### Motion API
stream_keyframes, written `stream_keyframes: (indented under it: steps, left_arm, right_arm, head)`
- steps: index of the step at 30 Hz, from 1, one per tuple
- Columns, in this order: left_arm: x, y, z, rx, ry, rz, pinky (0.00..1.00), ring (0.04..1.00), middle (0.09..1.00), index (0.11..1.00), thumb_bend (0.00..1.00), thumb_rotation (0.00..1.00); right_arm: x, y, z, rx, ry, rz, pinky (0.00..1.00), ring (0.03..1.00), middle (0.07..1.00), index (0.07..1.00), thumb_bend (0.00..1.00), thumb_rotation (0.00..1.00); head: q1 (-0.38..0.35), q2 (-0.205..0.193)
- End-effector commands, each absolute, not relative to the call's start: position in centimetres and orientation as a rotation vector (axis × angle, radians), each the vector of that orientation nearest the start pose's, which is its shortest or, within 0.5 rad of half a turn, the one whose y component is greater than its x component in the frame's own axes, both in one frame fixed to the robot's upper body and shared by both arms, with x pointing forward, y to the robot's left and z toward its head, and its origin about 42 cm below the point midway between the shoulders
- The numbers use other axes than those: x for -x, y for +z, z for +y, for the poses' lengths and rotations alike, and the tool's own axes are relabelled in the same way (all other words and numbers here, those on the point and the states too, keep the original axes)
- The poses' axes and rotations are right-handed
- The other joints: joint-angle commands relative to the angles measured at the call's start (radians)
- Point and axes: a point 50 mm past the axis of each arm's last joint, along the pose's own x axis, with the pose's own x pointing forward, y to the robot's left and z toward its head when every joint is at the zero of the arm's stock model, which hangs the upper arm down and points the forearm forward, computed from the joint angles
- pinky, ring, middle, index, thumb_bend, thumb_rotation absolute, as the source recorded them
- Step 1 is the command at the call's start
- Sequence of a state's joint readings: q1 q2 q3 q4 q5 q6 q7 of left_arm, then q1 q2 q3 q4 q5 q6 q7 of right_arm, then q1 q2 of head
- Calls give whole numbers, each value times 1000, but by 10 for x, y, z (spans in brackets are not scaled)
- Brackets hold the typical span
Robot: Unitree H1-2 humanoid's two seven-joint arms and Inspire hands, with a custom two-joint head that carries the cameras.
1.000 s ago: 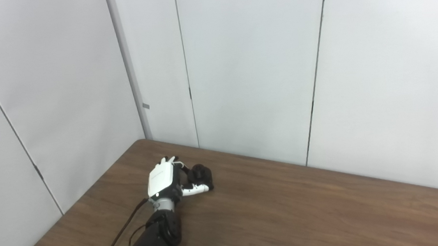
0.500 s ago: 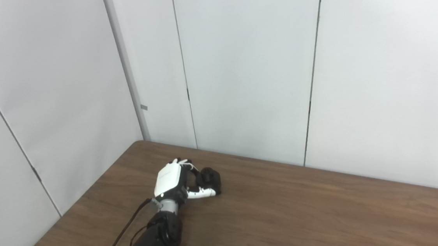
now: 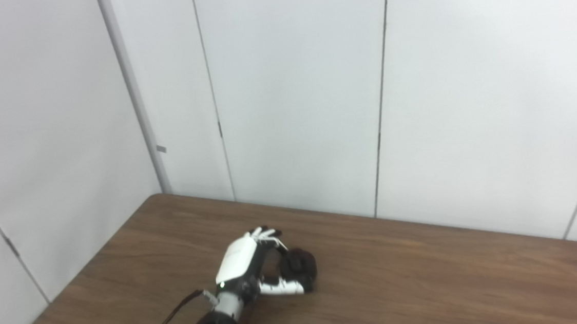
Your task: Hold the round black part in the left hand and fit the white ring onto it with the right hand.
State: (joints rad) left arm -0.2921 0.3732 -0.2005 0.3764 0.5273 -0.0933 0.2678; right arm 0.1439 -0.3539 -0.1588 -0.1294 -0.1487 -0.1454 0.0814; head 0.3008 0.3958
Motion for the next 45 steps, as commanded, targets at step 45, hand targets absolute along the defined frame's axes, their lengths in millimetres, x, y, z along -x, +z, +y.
stream_keyframes:
  steps: [45]
  left_arm:
    - [-277, 105, 262, -1011, -386, -293, 1000, 957, 836, 481, 517, 40]
  right_arm:
    - [-394, 295, -392, 1268, -76, -2, 881, 1000, 1000, 782, 928, 267]
  head:
    - [-574, 64]
